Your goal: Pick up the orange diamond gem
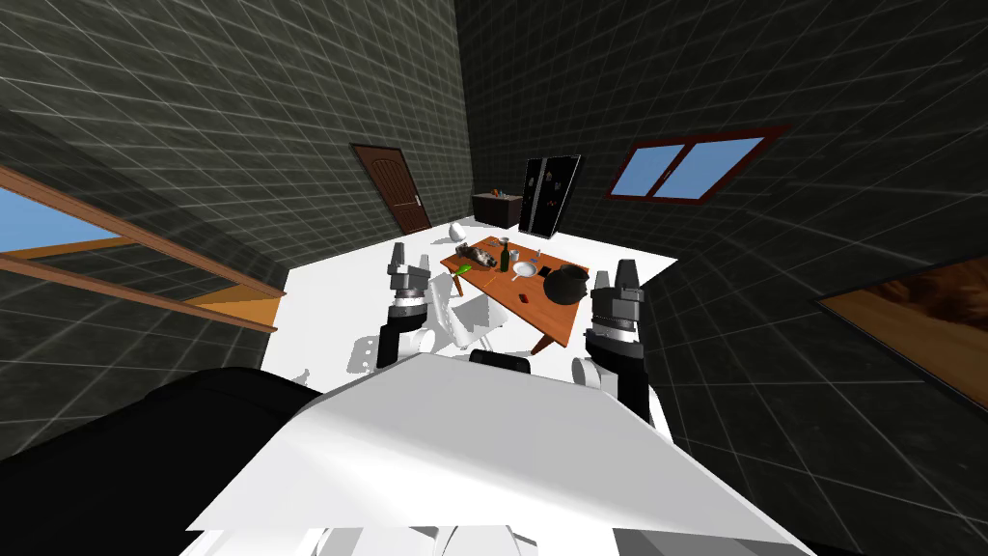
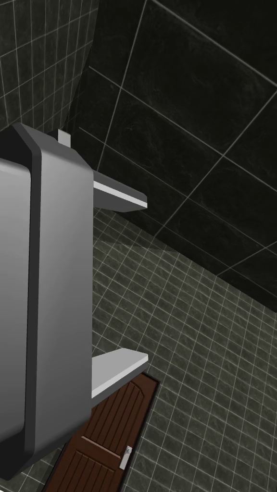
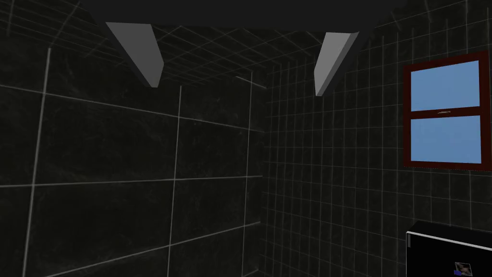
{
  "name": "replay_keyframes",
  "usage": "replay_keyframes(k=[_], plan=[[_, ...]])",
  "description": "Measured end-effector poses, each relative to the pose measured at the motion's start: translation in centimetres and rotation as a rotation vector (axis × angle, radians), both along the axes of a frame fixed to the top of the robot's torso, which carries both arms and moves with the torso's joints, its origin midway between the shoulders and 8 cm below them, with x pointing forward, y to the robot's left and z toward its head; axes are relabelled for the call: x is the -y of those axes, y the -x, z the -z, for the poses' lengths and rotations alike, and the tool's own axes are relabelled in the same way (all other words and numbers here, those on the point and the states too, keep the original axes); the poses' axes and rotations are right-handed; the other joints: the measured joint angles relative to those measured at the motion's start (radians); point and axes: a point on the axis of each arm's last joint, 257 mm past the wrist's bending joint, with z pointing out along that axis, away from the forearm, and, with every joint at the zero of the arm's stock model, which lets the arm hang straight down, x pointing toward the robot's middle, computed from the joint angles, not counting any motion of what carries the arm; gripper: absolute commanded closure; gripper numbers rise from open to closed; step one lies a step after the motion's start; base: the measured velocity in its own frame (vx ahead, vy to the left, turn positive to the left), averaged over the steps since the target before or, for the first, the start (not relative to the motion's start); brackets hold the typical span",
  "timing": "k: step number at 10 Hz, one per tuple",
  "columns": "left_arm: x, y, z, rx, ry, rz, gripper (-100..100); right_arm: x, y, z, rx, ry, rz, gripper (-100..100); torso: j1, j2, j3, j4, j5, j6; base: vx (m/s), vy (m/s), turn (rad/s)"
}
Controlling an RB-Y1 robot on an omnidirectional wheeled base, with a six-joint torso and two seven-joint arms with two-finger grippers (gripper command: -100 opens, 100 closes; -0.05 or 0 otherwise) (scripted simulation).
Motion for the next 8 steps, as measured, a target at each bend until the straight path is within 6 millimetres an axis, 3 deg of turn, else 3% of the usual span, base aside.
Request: replay_keyframes(k=[3,8], plan=[[0.0,0.0,0.0,0.0,0.0,0.0,0,0.4,-2.2,2.0,-0.062,-0.044,-0.034,-100,0.001,0.001,0.0,0.0,0.0,0.0,-0.016,0.021,0.049],[0.0,0.0,0.0,0.0,0.0,0.0,0,1.5,-6.2,7.4,-0.207,-0.148,-0.083,-100,0.0,0.001,0.0,0.0,0.0,0.0,-0.023,0.0,0.046]])
